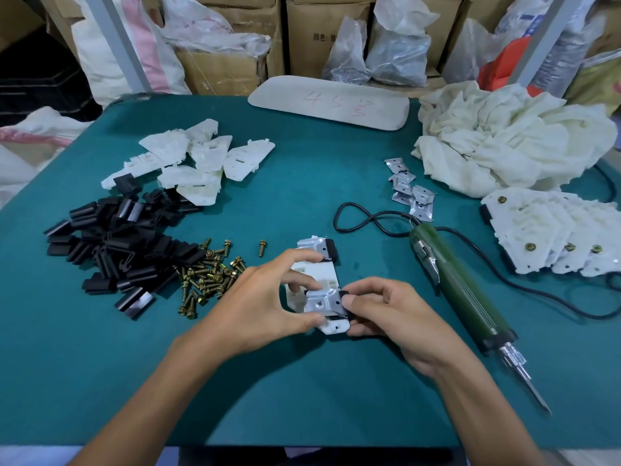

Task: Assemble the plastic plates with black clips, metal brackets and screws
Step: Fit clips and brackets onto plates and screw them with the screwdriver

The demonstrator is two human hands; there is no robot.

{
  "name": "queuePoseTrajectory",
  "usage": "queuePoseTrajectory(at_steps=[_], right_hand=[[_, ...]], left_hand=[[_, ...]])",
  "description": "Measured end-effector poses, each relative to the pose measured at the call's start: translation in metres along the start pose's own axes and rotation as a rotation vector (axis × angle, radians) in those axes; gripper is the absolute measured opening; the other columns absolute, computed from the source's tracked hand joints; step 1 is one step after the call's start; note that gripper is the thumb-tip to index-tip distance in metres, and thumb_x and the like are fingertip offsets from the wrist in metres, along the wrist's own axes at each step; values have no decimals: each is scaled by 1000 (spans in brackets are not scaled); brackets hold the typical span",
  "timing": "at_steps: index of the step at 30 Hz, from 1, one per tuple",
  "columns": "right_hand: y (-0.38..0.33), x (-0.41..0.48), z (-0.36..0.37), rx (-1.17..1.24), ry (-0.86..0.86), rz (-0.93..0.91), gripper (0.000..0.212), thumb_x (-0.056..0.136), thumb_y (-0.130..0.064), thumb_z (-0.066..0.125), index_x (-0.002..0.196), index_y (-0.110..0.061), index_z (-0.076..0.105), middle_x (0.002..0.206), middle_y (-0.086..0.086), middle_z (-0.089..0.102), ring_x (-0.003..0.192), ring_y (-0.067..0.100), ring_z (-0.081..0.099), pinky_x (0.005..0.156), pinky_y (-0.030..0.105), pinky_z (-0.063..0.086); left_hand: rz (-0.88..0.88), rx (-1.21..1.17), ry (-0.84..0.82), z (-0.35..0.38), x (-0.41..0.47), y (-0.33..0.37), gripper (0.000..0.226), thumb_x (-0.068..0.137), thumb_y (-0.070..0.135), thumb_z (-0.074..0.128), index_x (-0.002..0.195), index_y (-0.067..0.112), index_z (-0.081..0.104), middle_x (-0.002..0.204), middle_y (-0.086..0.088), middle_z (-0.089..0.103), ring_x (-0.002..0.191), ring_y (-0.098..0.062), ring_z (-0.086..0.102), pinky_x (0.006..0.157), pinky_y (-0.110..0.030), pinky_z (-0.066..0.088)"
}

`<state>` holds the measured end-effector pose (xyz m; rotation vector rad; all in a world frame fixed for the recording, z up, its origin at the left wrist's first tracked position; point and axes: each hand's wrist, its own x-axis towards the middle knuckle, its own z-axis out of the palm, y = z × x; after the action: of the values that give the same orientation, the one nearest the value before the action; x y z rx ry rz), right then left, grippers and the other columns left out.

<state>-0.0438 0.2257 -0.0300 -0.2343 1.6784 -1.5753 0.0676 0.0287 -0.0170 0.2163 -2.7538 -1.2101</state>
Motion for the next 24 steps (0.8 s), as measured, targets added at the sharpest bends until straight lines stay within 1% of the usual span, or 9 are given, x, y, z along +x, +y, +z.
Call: queuePoseTrajectory(at_steps=[3,5,7,9,11,13,17,20,24], right_hand=[[-2,4,4,-17,41,-34,14,90,-2,72,103,-2,66,77,18,73,58,21,64,58,25,56],[-8,10,9,32,72,-95,19,89,5,70,106,-3,64,76,21,71,57,24,61,57,27,54],[-17,18,11,100,87,-185,22,88,9,69,105,-5,64,77,19,73,60,25,63,59,29,54],[-29,27,11,140,86,-287,23,88,9,68,103,-8,65,76,14,73,64,21,67,64,29,57],[-38,36,10,138,78,-362,24,88,8,69,103,-12,67,77,11,73,68,18,68,67,26,58],[-41,42,9,140,66,-396,25,89,7,70,101,-15,68,79,11,73,71,18,68,70,26,58],[-36,48,6,166,-3,-392,28,91,5,68,96,-23,71,85,16,74,75,25,69,73,35,61],[-34,51,3,160,-59,-384,26,92,2,68,102,-22,71,86,18,74,76,27,69,73,35,60],[-32,53,1,171,-63,-376,22,85,-6,71,98,-24,73,79,13,73,73,24,69,75,35,61]], left_hand=[[-4,-48,37,4,0,-5,71,64,62,81,125,57,45,108,35,68,108,0,61,88,-28,46],[3,-99,123,8,2,-8,66,67,56,85,124,53,52,117,27,66,120,1,53,99,-30,43],[3,-126,257,11,7,-10,58,68,56,85,120,52,59,133,25,48,129,0,38,106,-26,38],[-28,-220,315,8,17,-8,52,71,61,80,118,57,60,139,22,37,133,-5,33,104,-24,37],[-13,-479,288,5,28,-3,42,82,48,76,122,50,62,135,17,53,124,-9,49,96,-26,48],[18,-671,268,2,36,1,42,88,27,77,127,35,64,120,9,69,106,-10,63,85,-22,52],[-16,-809,260,5,43,-1,51,77,17,85,123,32,67,127,-3,67,103,-17,67,84,-25,55],[-54,-872,273,7,45,-5,53,73,12,85,119,32,69,129,-10,64,94,-18,63,84,-28,55],[-13,-935,263,9,45,-6,53,71,4,85,115,29,71,118,0,68,85,-10,63,77,-23,55]])
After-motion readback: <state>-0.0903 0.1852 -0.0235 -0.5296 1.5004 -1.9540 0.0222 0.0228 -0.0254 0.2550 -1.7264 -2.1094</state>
